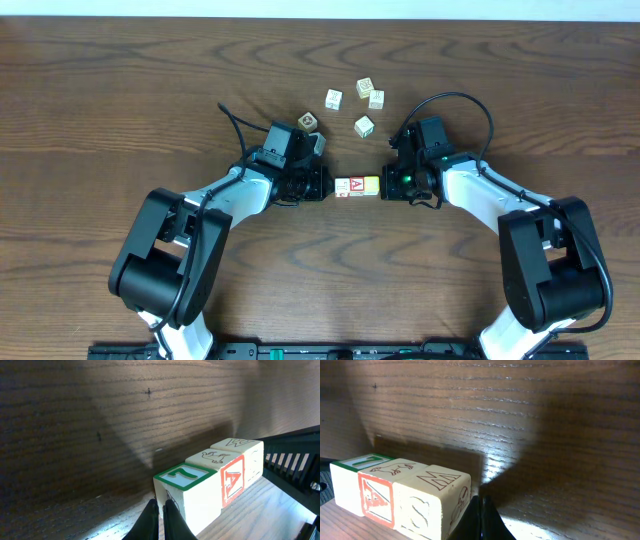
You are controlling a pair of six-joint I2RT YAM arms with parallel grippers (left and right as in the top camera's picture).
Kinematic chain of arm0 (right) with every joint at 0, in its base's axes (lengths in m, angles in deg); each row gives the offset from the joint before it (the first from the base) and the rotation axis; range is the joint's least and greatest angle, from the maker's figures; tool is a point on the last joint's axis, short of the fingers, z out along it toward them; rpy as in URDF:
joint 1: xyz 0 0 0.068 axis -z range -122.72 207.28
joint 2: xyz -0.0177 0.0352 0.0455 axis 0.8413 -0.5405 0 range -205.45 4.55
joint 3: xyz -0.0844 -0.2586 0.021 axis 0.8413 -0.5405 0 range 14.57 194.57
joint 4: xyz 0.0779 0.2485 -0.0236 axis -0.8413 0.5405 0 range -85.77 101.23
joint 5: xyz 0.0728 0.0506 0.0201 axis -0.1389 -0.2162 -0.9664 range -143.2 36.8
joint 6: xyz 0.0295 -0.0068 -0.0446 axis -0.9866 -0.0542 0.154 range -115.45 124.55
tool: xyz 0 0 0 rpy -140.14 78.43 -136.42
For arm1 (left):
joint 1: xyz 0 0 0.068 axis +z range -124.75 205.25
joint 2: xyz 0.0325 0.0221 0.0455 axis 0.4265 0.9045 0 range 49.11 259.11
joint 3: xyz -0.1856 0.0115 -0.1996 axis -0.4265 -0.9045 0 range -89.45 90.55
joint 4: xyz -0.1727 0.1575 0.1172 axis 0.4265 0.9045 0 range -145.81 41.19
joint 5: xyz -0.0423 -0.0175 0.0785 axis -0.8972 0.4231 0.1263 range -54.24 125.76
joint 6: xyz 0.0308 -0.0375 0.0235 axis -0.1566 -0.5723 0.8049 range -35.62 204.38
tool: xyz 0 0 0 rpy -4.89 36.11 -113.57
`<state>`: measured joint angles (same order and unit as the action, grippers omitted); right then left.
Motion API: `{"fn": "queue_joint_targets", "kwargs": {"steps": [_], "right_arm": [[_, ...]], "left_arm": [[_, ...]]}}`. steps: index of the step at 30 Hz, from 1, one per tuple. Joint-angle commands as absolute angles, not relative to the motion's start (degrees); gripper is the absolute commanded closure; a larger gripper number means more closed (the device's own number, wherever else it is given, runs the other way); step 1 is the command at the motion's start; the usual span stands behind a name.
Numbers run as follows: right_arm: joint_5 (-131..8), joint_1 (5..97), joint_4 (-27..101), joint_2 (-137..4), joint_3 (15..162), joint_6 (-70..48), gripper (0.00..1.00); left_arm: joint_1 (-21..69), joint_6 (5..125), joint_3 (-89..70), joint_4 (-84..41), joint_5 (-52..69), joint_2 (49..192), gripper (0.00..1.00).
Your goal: Lift 3 blocks
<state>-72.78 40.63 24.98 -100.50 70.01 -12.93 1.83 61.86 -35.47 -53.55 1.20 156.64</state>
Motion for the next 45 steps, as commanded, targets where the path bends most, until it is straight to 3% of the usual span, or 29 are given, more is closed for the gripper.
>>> {"fn": "queue_joint_targets", "kwargs": {"steps": [1,45], "right_arm": [[-73.2,40.9,24.8,-101.5,69.9,-12.1,0.99],[-74.7,41.0,27.4,-101.5,73.1,-14.3,0.99]], "left_arm": [[1.8,61.8,-35.9,-53.8,0.4,157.0,0.93],[1.8,61.8,-35.9,-53.8,0.4,157.0,0.93]]}}
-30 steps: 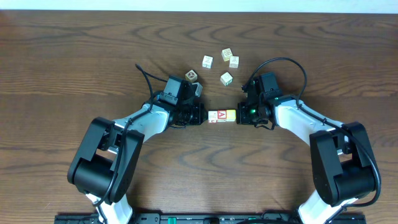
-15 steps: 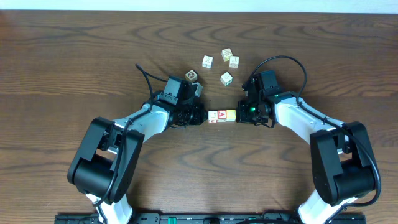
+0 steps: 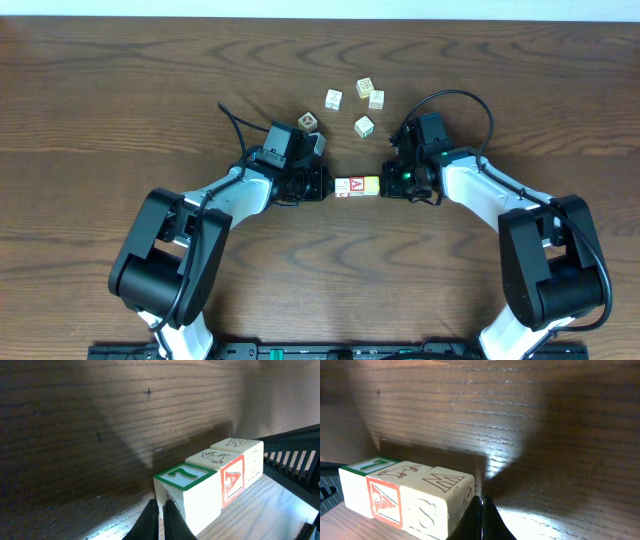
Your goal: Lift 3 blocks
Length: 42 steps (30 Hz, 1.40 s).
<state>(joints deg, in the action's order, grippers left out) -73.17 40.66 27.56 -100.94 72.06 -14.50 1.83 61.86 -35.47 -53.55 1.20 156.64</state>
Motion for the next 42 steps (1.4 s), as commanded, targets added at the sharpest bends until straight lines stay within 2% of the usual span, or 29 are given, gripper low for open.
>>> {"fn": "queue_joint_targets", "kwargs": {"steps": [1,42], "right_arm": [[-75.0,41.0,27.3,-101.5,73.1,-14.2,0.99],[-79.6,40.7,27.1,-100.7,73.1,-11.4,0.99]], "left_arm": [[1.8,61.8,-35.9,-53.8,0.4,157.0,0.93],[0.0,61.7,-35.9,-55.2,0.2,157.0,0.93]]}}
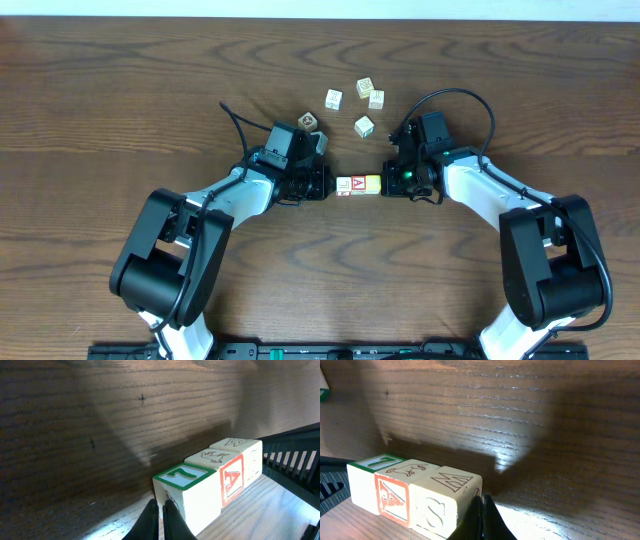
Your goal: Lift 3 blocks
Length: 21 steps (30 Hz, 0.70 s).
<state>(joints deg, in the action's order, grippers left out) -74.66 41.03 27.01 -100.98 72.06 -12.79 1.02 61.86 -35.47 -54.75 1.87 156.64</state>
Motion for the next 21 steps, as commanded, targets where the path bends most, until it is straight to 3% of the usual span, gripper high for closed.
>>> {"fn": "queue_joint_targets", "kwargs": {"steps": [1,21], "right_arm": [[-79.6,40.7,27.3,-100.6,73.1,-11.2,0.99],[-78.5,40.7,29.2,-97.7,73.1,-10.8,0.99]], "left_arm": [[0.0,61.7,-35.9,-55.2,0.2,157.0,0.93],[0.0,61.7,-35.9,-55.1,-1.2,157.0,0.93]]}}
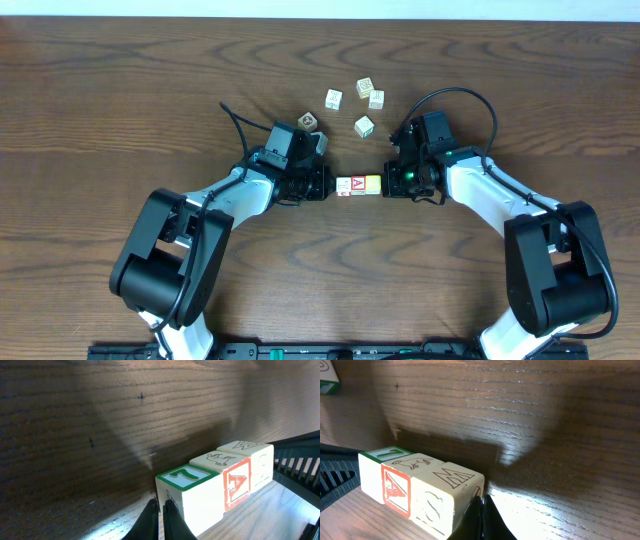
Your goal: Lift 3 blocks
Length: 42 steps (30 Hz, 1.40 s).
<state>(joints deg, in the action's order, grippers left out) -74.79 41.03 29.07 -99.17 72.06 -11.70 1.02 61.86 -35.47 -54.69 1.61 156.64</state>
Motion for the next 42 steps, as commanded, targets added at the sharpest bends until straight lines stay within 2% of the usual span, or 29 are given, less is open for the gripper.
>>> {"fn": "queue_joint_targets", "kwargs": {"steps": [1,42], "right_arm": [[-78.4,40.7,29.2,-97.7,73.1,-10.8,0.99],[-78.3,40.7,29.4,-96.9,73.1,-10.8,0.99]], "left_arm": [[0.0,61.7,-35.9,-55.1,-1.2,157.0,0.93],[0.0,61.3,-34.4,-55.3,-2.9,156.5,0.93]]}}
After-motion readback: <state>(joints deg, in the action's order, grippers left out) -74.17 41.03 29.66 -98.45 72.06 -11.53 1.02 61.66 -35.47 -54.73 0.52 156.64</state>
